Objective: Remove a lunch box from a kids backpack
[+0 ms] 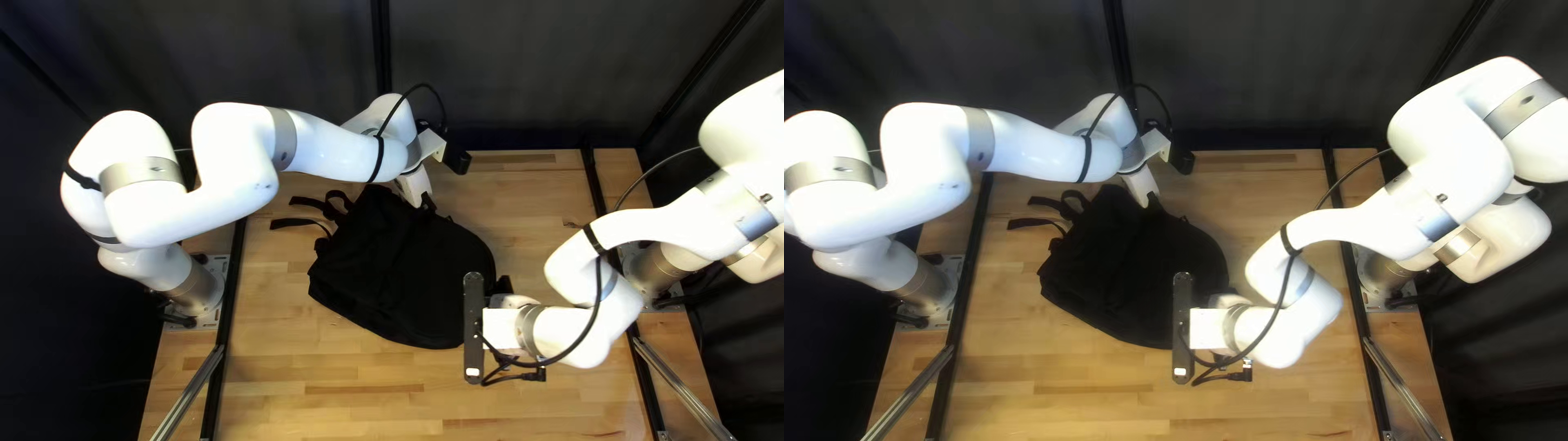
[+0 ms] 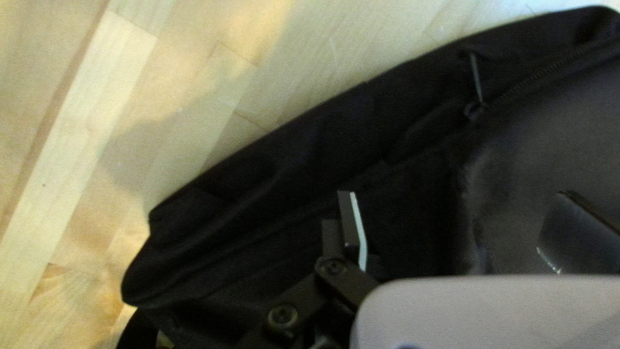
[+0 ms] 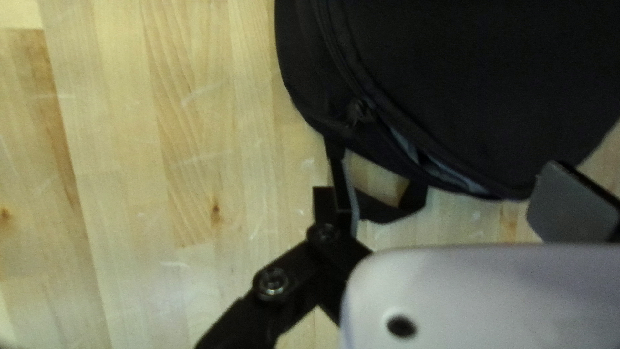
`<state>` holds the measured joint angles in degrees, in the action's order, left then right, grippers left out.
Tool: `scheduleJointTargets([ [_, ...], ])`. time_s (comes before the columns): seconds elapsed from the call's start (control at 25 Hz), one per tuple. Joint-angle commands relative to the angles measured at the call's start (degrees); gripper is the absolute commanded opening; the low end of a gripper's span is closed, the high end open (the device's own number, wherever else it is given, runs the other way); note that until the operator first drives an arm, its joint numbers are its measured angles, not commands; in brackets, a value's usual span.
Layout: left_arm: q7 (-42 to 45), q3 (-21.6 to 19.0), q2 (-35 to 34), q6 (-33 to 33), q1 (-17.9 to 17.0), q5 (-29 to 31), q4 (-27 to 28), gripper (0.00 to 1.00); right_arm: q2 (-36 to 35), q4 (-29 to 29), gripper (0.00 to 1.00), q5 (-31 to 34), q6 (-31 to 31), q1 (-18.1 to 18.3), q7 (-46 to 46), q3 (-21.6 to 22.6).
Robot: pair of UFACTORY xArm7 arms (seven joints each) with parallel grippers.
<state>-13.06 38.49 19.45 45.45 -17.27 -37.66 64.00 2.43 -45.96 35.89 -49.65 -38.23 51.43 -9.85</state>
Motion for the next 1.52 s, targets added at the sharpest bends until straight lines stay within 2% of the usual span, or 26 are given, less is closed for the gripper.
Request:
scheduleJointTargets([
  [0.04,4.07,0.89,-4.48,-1.56,-3.86,4.54,-3.23,1.0,4.14,3.34,1.0,1.0,-2.27,0.28,0.86,-0.01],
  [0.28,15.39,0.46,-13.39,-2.1,-9.93,16.87,-7.46,1.0,11.13,9.76,1.0,4.31,-3.31,2.73,1.02,-1.78],
  [0.44,22.92,-1.67,-17.73,-0.93,-12.9,24.09,-8.61,1.0,14.55,14.84,1.0,9.27,0.96,6.26,0.96,-4.86],
  [0.64,28.3,-4.43,-20.02,-1.55,-15.61,28.21,-10.8,1.0,15.54,17.19,1.0,12.83,5.16,9.2,0.32,-7.86],
  [0.8,31.67,-7.51,-19.62,-2.3,-18.65,29.16,-11.16,1.0,16.68,18.1,1.0,13.66,6.27,10.29,-0.62,-9.16],
  [1.08,31.58,-12.08,-10.56,2.4,-22.89,28.72,-1.74,1.0,18.03,19.02,1.0,14.05,6.59,11.28,-1.49,-10.29],
  [1.28,34.39,-13.71,-4.19,5.24,-24.79,29.34,4.72,1.0,19.55,20.22,1.0,14.84,6.88,12.49,-2.16,-11.41],
  [1.4,35.38,-14.4,-0.78,7.02,-25.32,29.23,8.3,1.0,20.42,20.63,1.0,15.31,7.06,13.29,-3.04,-12.28],
  [1.52,36.06,-14.88,4.15,9.99,-25.06,29.1,14.1,1.0,21.1,21.02,1.0,15.85,7.43,14.06,-3.7,-13.1],
])
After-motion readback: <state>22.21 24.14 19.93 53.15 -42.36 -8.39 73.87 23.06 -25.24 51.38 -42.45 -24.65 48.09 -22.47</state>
